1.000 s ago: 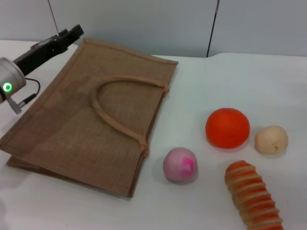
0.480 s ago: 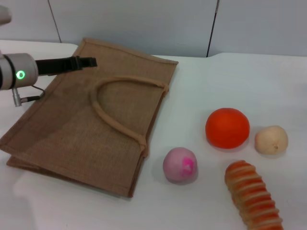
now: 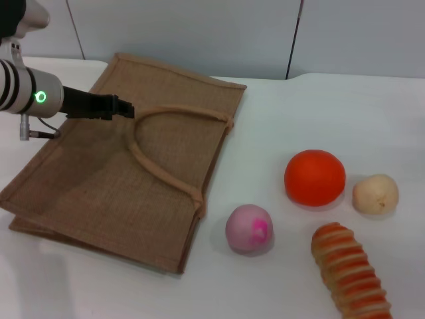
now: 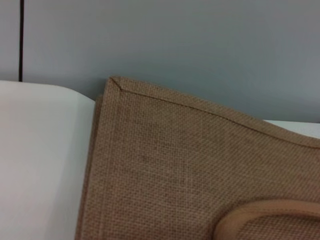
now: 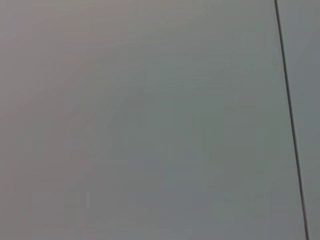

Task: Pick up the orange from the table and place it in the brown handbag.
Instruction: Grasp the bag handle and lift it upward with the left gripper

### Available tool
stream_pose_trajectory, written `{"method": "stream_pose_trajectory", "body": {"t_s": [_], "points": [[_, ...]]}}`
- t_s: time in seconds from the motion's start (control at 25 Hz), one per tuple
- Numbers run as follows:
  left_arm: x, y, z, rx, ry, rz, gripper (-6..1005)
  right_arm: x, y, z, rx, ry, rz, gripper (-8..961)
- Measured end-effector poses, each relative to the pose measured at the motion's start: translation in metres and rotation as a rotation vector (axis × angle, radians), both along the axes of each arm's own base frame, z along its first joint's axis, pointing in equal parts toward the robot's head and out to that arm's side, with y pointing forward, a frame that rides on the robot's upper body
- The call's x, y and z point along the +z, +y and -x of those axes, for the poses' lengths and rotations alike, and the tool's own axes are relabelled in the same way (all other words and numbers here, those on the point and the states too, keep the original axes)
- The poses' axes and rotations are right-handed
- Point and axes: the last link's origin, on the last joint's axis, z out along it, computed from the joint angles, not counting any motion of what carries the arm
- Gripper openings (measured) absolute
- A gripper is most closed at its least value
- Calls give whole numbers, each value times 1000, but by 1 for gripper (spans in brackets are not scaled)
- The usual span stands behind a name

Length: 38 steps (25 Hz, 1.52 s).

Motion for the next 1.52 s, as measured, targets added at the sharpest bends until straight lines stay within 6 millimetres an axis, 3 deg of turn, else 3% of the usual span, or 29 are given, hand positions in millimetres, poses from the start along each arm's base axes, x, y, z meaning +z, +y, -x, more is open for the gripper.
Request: {"method": "stream_pose_trajectory", "body": {"t_s": [0.36, 1.2, 1.48, 1.52], "points": [[-4, 2, -1, -34, 41, 2, 523, -1, 1, 2, 4, 4, 0, 854], [-39, 8, 4, -115, 140, 2, 521, -1, 4, 5, 14, 8, -1, 844], [-40, 7, 3, -118, 139, 6, 521, -1, 4, 5, 14, 8, 0, 840], [-40, 7, 3, -116, 136, 7, 484, -1, 4, 5, 14, 8, -1, 840]]}}
